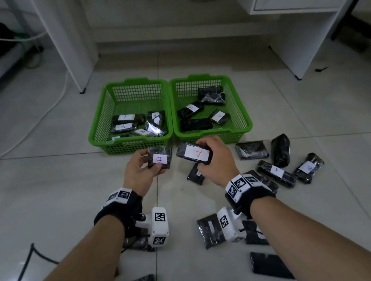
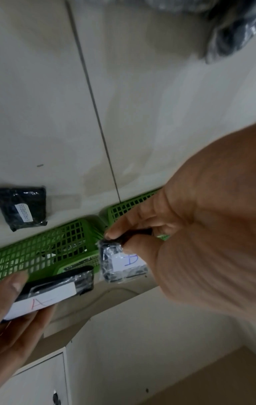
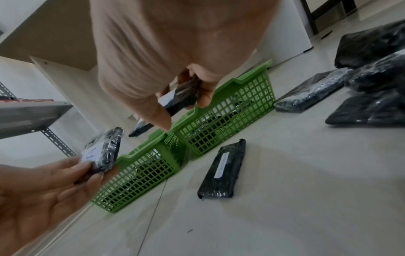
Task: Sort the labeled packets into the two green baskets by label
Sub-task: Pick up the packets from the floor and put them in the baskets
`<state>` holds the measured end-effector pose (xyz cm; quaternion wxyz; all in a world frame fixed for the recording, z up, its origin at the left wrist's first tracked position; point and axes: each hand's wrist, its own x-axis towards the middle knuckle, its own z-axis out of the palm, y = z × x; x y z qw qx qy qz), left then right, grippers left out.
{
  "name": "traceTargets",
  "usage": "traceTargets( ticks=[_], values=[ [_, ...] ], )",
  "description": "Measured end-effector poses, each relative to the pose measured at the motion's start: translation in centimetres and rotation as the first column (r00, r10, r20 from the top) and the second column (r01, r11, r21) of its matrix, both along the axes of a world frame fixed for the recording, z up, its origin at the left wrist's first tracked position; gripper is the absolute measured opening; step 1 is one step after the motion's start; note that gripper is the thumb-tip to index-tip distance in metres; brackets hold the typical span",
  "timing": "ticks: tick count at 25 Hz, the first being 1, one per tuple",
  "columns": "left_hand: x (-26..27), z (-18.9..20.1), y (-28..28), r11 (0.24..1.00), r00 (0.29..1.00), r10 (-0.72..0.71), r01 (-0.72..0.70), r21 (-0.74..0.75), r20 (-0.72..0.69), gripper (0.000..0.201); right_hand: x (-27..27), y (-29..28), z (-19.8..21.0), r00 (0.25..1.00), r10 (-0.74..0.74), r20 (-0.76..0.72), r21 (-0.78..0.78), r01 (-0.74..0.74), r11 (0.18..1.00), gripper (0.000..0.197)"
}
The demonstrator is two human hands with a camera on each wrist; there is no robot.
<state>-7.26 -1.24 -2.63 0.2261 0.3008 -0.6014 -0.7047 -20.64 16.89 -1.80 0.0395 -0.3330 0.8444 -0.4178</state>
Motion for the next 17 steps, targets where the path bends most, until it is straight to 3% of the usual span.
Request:
traceTargets(
  ticks=[4, 6, 9, 12, 13, 14, 16, 17],
  values=[
    [-1.0, 0.8, -1.0, 0.990, 0.997, 0.065, -0.068, -0.121, -0.033, 0.045, -0.5, -0.9, 0.1, 0.994, -0.113, 0.009, -0.020, 0.114, 0.993, 0.054],
    [-2.0, 1.5, -1.7, 0.958, 0.993, 0.116, -0.119, -0.260, -0.025, 0.035, -0.8, -1.2, 0.2, 0.985, -0.172, 0.030, -0.046, 0.173, 0.984, 0.041],
    [-3.8, 2.5, -4.2, 0.812, 0.976, 0.209, -0.139, -0.567, 0.060, 0.016, -1.5, -2.5, 0.7, 0.992, -0.121, -0.044, -0.002, 0.121, 0.993, 0.024],
    [-4.8, 3.3, -8.2, 0.692, 0.931, 0.289, -0.041, -0.721, 0.225, 0.011, -2.5, -6.0, 1.8, 0.998, -0.053, -0.039, 0.057, 0.055, 0.997, 0.021],
    [-4.9, 3.2, -9.7, 0.645, 0.877, 0.331, 0.060, -0.762, 0.349, 0.014, -2.8, -7.5, 2.0, 0.998, -0.045, -0.039, 0.071, 0.047, 0.996, 0.022],
    [-4.7, 3.3, -10.8, 0.604, 0.777, 0.370, 0.215, -0.768, 0.509, 0.018, -2.9, -9.0, 2.3, 0.998, -0.041, -0.046, 0.072, 0.044, 0.996, 0.023],
    [-4.0, 2.6, -12.3, 0.581, 0.525, 0.381, 0.505, -0.639, 0.761, 0.037, -3.0, -12.3, 2.2, 0.998, -0.018, -0.063, 0.056, 0.022, 0.998, 0.022],
    [-3.7, 2.2, -12.8, 0.583, 0.445, 0.368, 0.574, -0.575, 0.817, 0.047, -2.8, -14.0, 1.9, 0.998, 0.013, -0.065, 0.067, -0.009, 0.998, 0.021]
  ],
)
